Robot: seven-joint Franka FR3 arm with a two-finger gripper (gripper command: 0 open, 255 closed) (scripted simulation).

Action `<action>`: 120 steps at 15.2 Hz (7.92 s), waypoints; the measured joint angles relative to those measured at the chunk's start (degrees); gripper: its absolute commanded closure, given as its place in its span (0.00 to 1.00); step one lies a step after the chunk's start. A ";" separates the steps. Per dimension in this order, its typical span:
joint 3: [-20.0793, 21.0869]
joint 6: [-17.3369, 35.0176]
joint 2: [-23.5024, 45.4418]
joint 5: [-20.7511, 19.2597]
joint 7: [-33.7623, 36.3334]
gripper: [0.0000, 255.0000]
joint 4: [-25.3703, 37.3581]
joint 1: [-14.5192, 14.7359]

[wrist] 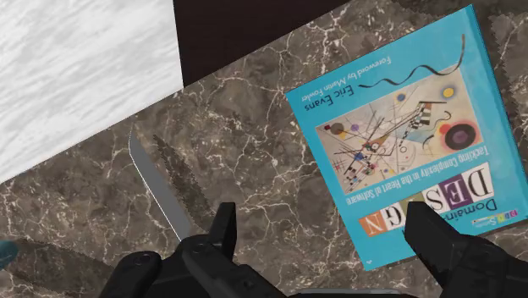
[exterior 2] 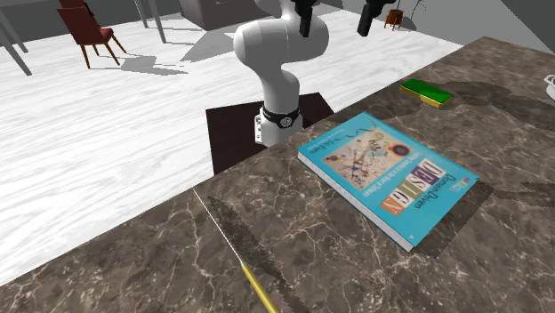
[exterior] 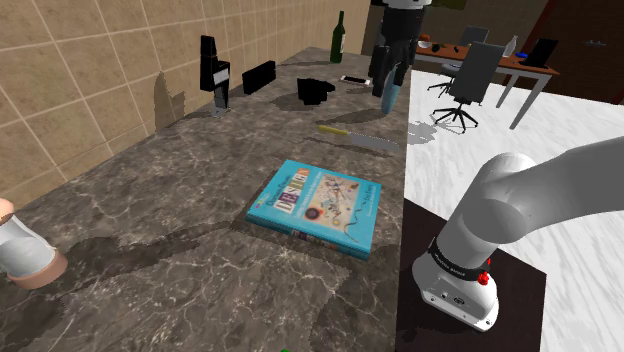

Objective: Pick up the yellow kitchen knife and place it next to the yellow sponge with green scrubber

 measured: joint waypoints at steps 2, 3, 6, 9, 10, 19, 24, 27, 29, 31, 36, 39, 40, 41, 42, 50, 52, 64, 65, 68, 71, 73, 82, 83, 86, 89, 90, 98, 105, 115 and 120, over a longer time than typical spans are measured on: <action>-0.77 0.83 0.09 -0.36 -0.96 0.00 -0.71 -0.06; -1.71 1.88 0.16 -0.75 -2.26 0.00 -1.62 -0.08; -5.38 5.71 1.20 -2.22 -7.27 0.00 -4.19 -0.26; -9.33 10.05 4.22 -3.52 -12.68 0.00 -5.34 -0.35; -10.52 11.34 5.12 -3.82 -14.39 0.00 -5.68 -0.32; -22.04 25.34 20.25 -3.62 -31.54 0.00 -4.74 0.78; -27.50 31.71 31.18 0.44 -42.55 0.00 -1.42 1.96; -29.88 34.27 38.18 4.45 -49.82 0.00 1.56 2.25; -30.55 35.29 43.22 7.67 -54.01 0.00 4.43 2.32; -30.72 36.64 44.55 8.65 -55.53 0.00 4.04 2.14; -30.59 40.35 47.24 10.60 -57.22 0.00 2.53 2.03; -30.50 41.24 47.76 11.00 -57.44 0.00 2.07 2.06; -30.50 41.30 47.77 11.01 -57.45 0.00 2.03 2.06; -30.49 41.32 47.76 11.01 -57.45 0.00 2.00 2.06; -30.49 41.34 47.77 11.02 -57.45 0.00 1.99 2.06; -30.48 41.35 47.76 11.03 -57.45 1.00 1.99 2.07; -30.49 41.36 47.76 11.03 -57.46 1.00 1.99 2.07; -30.61 34.90 43.20 7.88 -54.81 1.00 4.68 2.34; -30.65 34.13 42.84 7.63 -54.70 1.00 5.15 2.30; -30.56 32.00 41.71 6.94 -54.01 1.00 6.33 2.36; -30.49 29.74 40.67 6.31 -53.44 1.00 7.72 2.39; -30.40 28.19 39.96 5.92 -53.03 1.00 8.67 2.42; -26.05 26.45 31.85 3.26 -44.64 1.00 3.49 4.83; -25.14 26.60 29.98 2.74 -43.08 1.00 1.62 5.12; -22.08 27.02 26.18 2.41 -38.33 1.00 -2.22 6.41; -18.94 27.32 22.03 2.41 -33.78 1.00 -6.31 7.56; -18.10 27.84 21.40 2.62 -32.59 1.00 -7.40 7.96; -9.12 28.40 15.71 6.16 -20.75 1.00 -12.89 12.73; -1.59 29.85 14.30 10.39 -11.23 1.00 -14.78 17.50; 9.70 32.54 18.91 15.83 3.12 1.00 -10.75 24.24; 14.98 33.89 22.57 17.07 10.19 1.00 -7.31 26.81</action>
